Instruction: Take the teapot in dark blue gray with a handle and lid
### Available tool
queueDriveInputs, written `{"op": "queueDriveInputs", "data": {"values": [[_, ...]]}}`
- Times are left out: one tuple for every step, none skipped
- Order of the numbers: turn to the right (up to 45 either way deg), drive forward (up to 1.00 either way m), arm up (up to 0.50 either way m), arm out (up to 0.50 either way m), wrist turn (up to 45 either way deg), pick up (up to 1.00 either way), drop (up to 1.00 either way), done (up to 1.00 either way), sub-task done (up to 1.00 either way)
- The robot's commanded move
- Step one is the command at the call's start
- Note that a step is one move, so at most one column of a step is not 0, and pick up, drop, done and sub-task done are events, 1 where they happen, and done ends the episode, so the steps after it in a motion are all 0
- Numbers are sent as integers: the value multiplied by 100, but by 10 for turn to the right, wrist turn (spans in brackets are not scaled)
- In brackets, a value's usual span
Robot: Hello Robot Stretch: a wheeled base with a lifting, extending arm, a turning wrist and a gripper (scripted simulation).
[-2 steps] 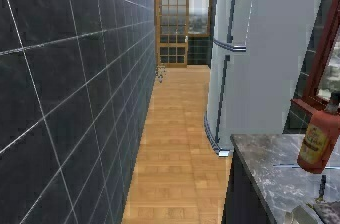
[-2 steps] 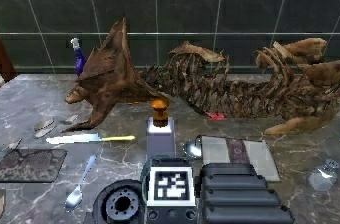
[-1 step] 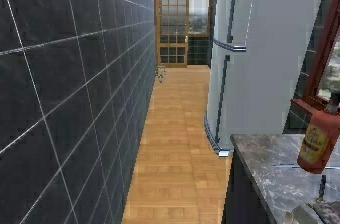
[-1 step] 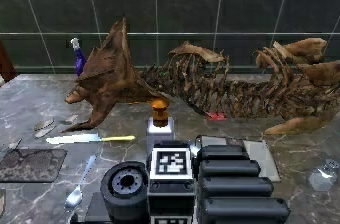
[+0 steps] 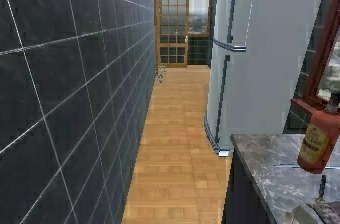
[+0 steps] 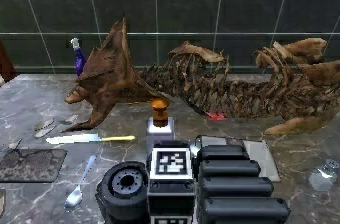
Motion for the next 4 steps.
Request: {"op": "queueDriveInputs", "data": {"values": [[0, 0, 0, 0, 450, 0, 0, 0, 0], [0, 0, 0, 0, 450, 0, 0, 0, 0], [0, 0, 0, 0, 240, 0, 0, 0, 0], [0, 0, -8, 0, 0, 0, 0, 0, 0]]}}
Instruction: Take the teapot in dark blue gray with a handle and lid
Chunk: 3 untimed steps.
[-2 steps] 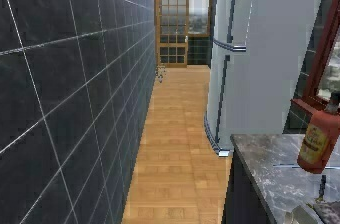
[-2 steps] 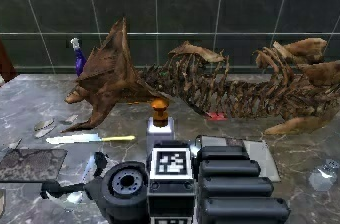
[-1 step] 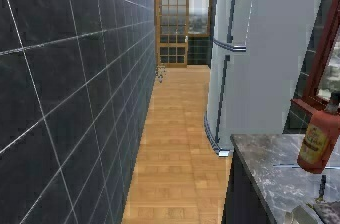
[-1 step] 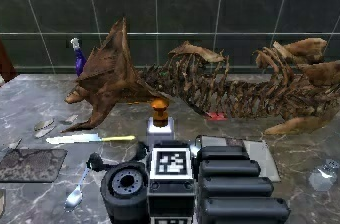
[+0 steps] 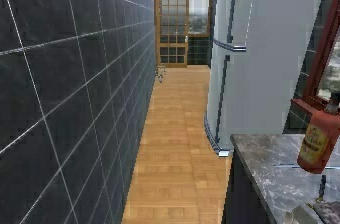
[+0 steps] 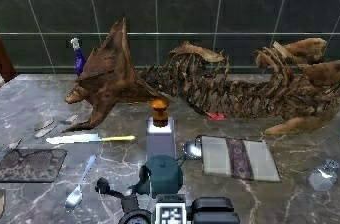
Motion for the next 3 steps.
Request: {"op": "queueDriveInputs", "data": {"values": [[0, 0, 0, 0, 0, 100, 0, 0, 0], [0, 0, 8, 0, 0, 0, 0, 0, 0], [0, 0, 0, 0, 0, 0, 0, 100, 0]]}}
